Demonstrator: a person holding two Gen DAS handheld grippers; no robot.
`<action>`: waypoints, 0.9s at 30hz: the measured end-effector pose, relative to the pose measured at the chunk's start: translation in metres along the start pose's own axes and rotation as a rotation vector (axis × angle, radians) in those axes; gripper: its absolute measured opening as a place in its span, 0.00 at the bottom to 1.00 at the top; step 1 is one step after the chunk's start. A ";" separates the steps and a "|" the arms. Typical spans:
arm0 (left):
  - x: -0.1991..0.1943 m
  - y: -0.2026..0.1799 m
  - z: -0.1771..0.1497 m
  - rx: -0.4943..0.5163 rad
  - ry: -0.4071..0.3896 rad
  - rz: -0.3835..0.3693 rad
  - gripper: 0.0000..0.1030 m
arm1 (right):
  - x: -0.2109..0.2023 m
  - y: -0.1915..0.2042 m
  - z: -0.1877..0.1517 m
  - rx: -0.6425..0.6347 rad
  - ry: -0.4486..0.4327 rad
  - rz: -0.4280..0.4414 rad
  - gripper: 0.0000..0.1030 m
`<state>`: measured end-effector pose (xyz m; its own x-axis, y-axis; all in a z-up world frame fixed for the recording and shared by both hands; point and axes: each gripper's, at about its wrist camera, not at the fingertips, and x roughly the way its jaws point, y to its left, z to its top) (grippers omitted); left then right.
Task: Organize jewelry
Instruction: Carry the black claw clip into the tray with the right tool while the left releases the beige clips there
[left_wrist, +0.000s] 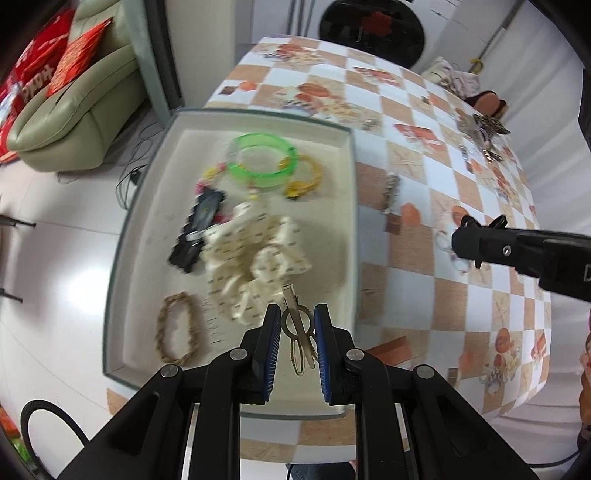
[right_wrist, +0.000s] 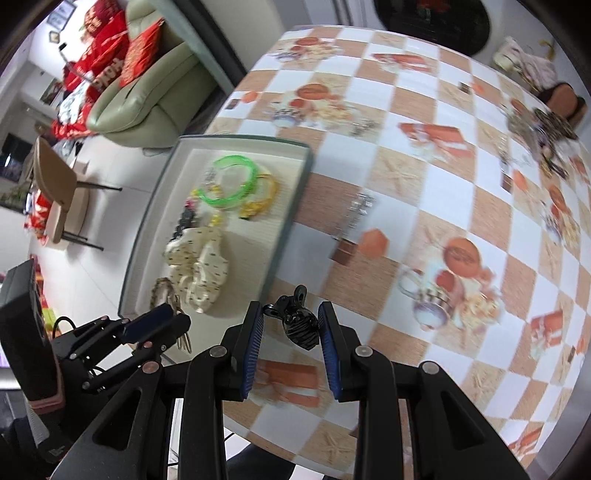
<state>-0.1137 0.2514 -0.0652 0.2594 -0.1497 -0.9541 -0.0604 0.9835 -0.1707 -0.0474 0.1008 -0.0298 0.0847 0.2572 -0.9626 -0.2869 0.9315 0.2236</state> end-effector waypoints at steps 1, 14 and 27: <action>0.001 0.005 -0.002 -0.009 0.003 0.005 0.22 | 0.003 0.006 0.002 -0.013 0.004 0.003 0.32; 0.022 0.041 -0.020 -0.071 0.050 0.042 0.22 | 0.049 0.053 0.010 -0.088 0.101 0.059 0.32; 0.046 0.051 -0.017 -0.092 0.062 0.081 0.22 | 0.092 0.063 0.045 -0.109 0.099 -0.022 0.32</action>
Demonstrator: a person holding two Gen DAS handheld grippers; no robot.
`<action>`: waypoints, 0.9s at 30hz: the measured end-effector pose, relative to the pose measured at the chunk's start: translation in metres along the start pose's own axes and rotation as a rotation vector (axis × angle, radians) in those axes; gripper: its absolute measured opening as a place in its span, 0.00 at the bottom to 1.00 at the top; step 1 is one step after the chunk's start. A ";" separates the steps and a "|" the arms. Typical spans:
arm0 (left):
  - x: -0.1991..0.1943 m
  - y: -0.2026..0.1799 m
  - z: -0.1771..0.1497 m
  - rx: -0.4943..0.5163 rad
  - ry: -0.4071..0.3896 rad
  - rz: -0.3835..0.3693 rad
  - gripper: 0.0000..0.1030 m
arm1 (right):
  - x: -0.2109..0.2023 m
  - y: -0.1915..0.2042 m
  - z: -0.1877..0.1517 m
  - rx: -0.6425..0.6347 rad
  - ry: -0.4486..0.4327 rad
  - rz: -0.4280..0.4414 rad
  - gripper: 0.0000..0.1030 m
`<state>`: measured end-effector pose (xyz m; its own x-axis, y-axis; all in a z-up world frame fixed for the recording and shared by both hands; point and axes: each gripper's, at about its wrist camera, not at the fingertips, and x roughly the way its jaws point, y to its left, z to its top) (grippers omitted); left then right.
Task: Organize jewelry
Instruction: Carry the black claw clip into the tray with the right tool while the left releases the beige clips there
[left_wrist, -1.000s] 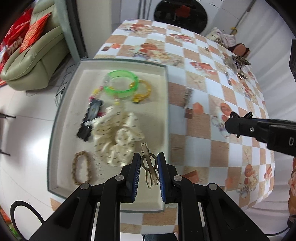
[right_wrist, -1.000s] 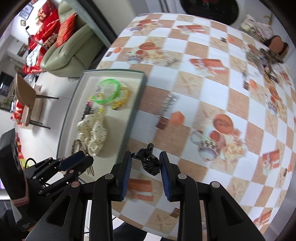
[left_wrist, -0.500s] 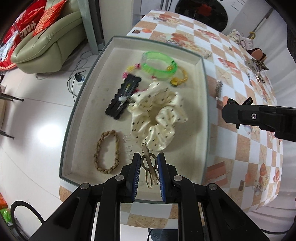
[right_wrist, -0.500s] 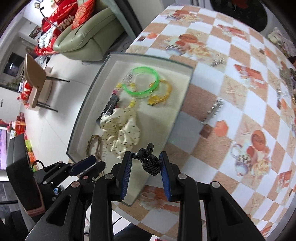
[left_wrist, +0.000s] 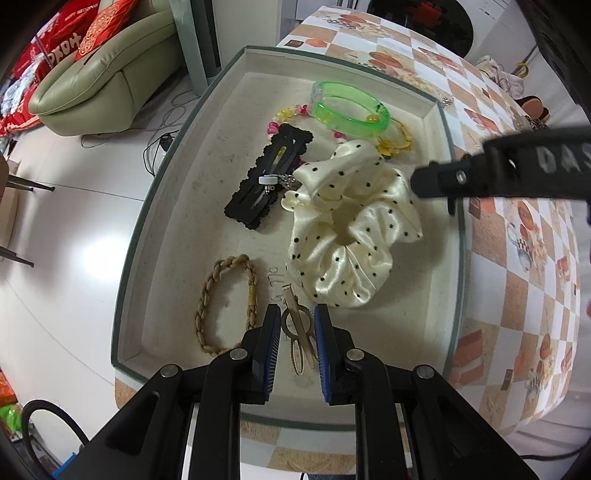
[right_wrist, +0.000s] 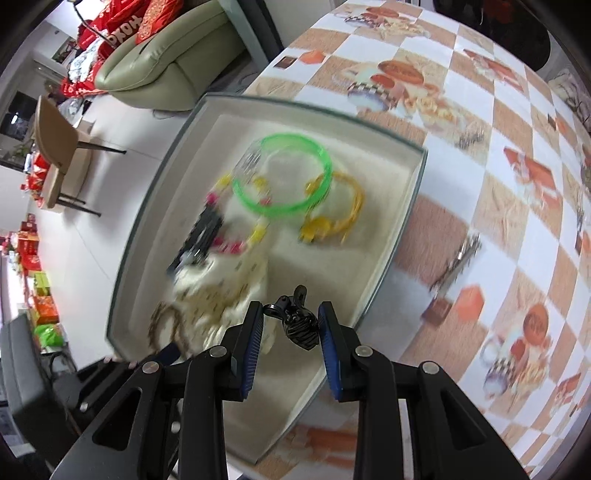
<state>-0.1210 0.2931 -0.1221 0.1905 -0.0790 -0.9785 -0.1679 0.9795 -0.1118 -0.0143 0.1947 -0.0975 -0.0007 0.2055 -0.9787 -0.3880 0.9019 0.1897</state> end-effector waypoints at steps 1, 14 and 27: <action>0.002 0.000 0.001 -0.001 0.001 0.003 0.22 | 0.003 -0.001 0.004 0.002 0.001 -0.010 0.32; 0.011 -0.011 -0.003 0.057 -0.006 0.049 0.23 | 0.035 -0.004 0.013 0.010 0.030 -0.042 0.33; 0.010 -0.018 -0.001 0.097 0.024 0.096 0.23 | 0.013 -0.012 0.022 0.050 -0.005 0.042 0.63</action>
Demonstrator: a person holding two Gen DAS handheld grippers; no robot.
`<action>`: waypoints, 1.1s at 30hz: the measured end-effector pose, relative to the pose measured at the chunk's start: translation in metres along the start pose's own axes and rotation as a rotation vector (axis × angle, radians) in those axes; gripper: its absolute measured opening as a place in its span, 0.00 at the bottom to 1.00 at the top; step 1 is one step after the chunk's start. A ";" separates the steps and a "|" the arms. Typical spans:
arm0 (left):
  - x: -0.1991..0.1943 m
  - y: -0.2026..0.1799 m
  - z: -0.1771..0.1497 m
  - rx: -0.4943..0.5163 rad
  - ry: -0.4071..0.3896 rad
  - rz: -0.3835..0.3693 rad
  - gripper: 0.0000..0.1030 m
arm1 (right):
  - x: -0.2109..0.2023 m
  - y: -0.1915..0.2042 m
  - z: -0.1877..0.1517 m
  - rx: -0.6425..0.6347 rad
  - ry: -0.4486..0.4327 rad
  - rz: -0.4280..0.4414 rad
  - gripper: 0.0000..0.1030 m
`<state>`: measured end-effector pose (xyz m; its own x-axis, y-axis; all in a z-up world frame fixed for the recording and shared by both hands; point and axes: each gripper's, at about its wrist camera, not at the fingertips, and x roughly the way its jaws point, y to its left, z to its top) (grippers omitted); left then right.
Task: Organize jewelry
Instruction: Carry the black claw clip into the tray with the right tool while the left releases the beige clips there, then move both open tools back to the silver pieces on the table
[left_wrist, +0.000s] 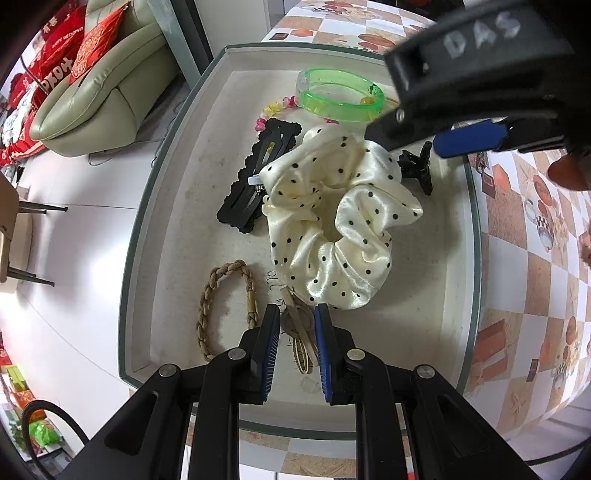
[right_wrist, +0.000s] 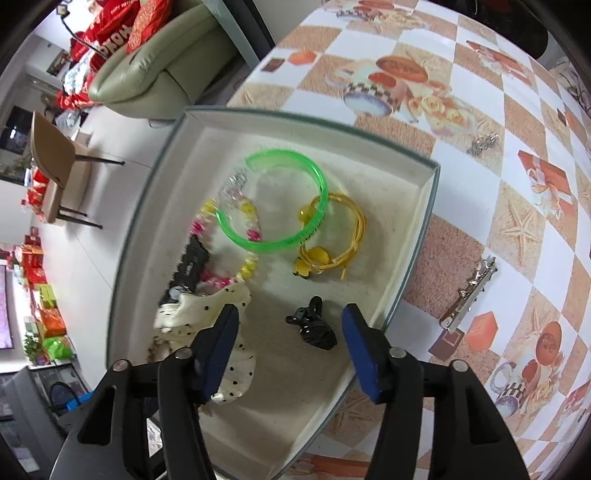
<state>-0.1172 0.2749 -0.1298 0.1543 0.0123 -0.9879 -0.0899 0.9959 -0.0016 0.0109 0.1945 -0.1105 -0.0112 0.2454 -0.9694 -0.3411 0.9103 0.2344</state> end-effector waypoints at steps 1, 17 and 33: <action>-0.001 -0.001 0.001 0.002 0.001 0.000 0.23 | -0.004 -0.001 0.000 0.006 -0.007 0.007 0.65; -0.029 -0.011 0.003 0.055 -0.047 0.011 0.97 | -0.075 -0.052 -0.032 0.197 -0.100 0.030 0.80; -0.067 -0.051 0.053 0.116 -0.119 0.038 0.97 | -0.106 -0.146 -0.064 0.411 -0.136 0.014 0.92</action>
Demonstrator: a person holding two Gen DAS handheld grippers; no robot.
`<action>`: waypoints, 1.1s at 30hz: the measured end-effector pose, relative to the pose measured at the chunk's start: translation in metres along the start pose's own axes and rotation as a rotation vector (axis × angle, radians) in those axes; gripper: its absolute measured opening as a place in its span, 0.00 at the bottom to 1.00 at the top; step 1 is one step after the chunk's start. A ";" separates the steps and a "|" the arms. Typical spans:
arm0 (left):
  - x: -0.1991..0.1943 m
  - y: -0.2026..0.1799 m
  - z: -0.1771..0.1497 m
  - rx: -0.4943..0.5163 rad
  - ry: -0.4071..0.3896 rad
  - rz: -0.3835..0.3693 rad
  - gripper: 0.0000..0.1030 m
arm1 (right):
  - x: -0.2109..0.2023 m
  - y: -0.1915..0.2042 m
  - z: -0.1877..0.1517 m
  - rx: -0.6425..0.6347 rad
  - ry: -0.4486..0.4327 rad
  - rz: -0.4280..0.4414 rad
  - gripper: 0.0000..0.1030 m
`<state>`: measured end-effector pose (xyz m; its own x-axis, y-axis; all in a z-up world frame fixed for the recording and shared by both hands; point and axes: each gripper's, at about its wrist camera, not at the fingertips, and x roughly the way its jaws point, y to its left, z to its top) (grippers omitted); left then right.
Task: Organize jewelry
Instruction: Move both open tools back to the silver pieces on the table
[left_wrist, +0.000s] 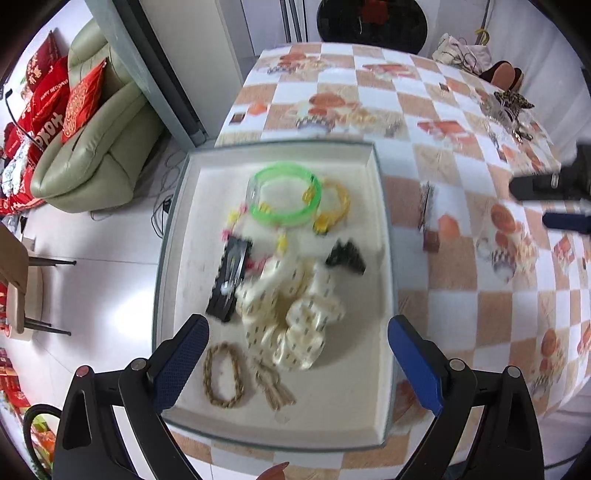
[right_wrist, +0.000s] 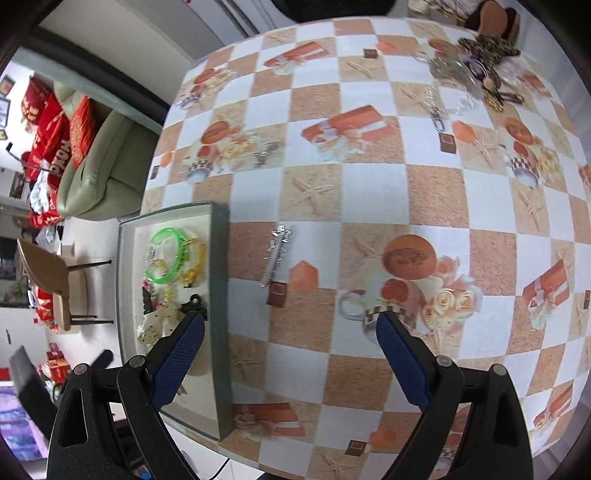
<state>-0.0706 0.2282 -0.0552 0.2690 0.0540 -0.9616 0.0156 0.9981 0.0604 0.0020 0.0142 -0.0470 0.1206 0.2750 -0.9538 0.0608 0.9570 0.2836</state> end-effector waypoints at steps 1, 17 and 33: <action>0.000 -0.002 0.007 0.001 -0.002 0.003 0.97 | 0.001 -0.004 0.001 0.005 0.006 0.001 0.92; -0.001 -0.026 0.122 0.033 -0.047 0.005 0.97 | 0.021 -0.020 0.011 0.010 0.022 -0.015 0.92; 0.103 -0.064 0.200 0.355 0.002 -0.180 0.97 | 0.072 0.018 0.011 0.176 -0.055 -0.096 0.63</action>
<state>0.1487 0.1635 -0.1051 0.2298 -0.1207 -0.9657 0.3945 0.9187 -0.0210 0.0222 0.0502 -0.1096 0.1596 0.1728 -0.9719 0.2468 0.9463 0.2088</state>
